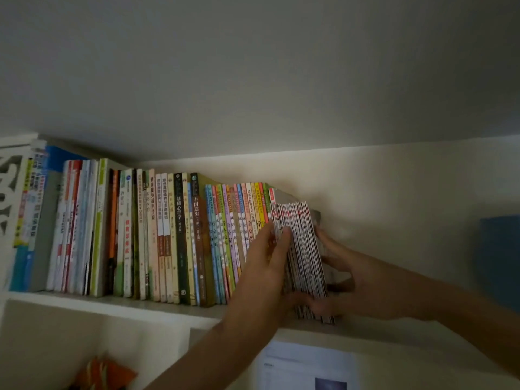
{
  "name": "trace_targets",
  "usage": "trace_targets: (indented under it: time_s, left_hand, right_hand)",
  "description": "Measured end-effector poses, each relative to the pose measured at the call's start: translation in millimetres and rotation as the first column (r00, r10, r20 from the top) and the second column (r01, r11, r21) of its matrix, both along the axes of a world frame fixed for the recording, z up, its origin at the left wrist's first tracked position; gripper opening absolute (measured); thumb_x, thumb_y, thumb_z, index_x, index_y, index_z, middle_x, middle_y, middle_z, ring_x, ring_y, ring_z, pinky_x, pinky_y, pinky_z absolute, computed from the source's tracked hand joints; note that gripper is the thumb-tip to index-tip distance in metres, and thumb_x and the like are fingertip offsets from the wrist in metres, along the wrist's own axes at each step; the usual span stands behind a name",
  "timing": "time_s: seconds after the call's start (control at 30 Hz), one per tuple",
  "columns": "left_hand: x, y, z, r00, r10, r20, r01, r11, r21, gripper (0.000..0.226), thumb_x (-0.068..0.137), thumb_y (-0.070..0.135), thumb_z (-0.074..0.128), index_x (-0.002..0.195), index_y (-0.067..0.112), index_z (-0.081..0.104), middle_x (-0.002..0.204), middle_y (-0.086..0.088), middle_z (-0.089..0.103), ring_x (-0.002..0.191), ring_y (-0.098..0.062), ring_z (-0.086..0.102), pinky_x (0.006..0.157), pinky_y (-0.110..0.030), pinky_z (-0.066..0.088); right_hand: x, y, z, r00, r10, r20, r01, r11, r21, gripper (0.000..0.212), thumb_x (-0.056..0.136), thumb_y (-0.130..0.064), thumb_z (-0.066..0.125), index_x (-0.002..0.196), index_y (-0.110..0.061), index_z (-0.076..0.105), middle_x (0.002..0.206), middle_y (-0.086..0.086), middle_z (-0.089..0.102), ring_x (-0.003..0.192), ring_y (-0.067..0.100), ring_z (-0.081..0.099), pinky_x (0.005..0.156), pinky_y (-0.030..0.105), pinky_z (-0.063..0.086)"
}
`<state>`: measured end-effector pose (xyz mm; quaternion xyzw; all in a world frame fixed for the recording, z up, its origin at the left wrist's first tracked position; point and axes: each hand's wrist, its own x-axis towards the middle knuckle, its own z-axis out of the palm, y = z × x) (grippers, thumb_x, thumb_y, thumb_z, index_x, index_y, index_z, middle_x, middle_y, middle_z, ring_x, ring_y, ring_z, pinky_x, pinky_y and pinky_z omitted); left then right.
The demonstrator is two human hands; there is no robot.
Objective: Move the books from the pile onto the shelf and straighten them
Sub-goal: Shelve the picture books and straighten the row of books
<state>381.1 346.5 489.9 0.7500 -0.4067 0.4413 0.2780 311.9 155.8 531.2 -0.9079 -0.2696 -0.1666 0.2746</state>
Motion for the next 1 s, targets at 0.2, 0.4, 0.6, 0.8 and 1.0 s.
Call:
trace_targets:
  time_s: [0.2,0.4,0.6,0.8,1.0]
  left_hand:
    - [6.7,9.3,6.6,0.995,0.018,0.101,-0.032,0.989,0.145,0.104,0.075,0.067,0.045,0.150,0.025,-0.013,0.149,0.014,-0.039,0.138,0.000,-0.032,0.109,-0.018,-0.018]
    - [12.8,23.4,14.9,0.999,0.037,0.030,-0.043,0.975,0.219,0.112,0.081,0.050,0.063,0.140,0.029,-0.030,0.143,0.019,-0.045,0.132,0.005,-0.039,0.104,-0.014,-0.024]
    - [11.9,21.2,14.0,0.996,0.065,0.068,-0.079,0.972,0.220,0.111,0.082,0.060,0.054,0.140,0.023,-0.032,0.144,0.009,-0.046,0.133,-0.005,-0.041,0.108,-0.024,-0.023]
    - [14.9,9.8,17.6,0.977,0.125,0.173,-0.166,0.953,0.252,0.106,0.087,0.059,0.050,0.145,0.013,-0.025,0.149,-0.002,-0.039,0.137,-0.018,-0.037,0.110,-0.034,-0.026]
    - [23.7,20.7,12.1,0.992,-0.094,0.080,0.079,0.982,0.171,0.103,0.083,0.054,0.059,0.151,0.021,-0.011,0.155,0.008,-0.027,0.141,-0.006,-0.028,0.118,-0.036,-0.013]
  right_hand:
    - [15.4,1.6,-1.9,0.992,-0.098,0.077,0.096,0.995,0.031,0.113,0.058,-0.065,0.077,0.137,-0.068,-0.005,0.141,-0.038,0.035,0.134,-0.002,0.038,0.102,0.037,0.049]
    - [19.4,1.4,4.6,0.984,-0.147,0.097,0.140,0.987,0.076,0.141,0.050,-0.041,0.092,0.140,-0.060,-0.015,0.120,-0.062,0.028,0.110,-0.035,0.033,0.101,0.021,0.042]
    - [20.7,6.8,12.5,0.980,-0.197,0.038,0.196,0.980,0.011,0.139,0.054,-0.036,0.092,0.138,-0.063,-0.015,0.133,-0.045,0.029,0.120,-0.023,0.035,0.099,0.019,0.044]
    - [17.1,22.9,34.2,0.965,-0.261,0.014,0.257,0.958,0.124,0.124,0.060,-0.025,0.089,0.140,-0.064,0.003,0.144,-0.028,0.028,0.124,0.013,0.046,0.076,0.045,0.060]
    - [8.8,38.0,43.2,0.959,-0.274,-0.072,0.281,0.953,0.115,0.104,0.066,-0.026,0.085,0.136,-0.061,0.017,0.130,-0.024,0.041,0.106,0.016,0.063,0.067,0.047,0.061]
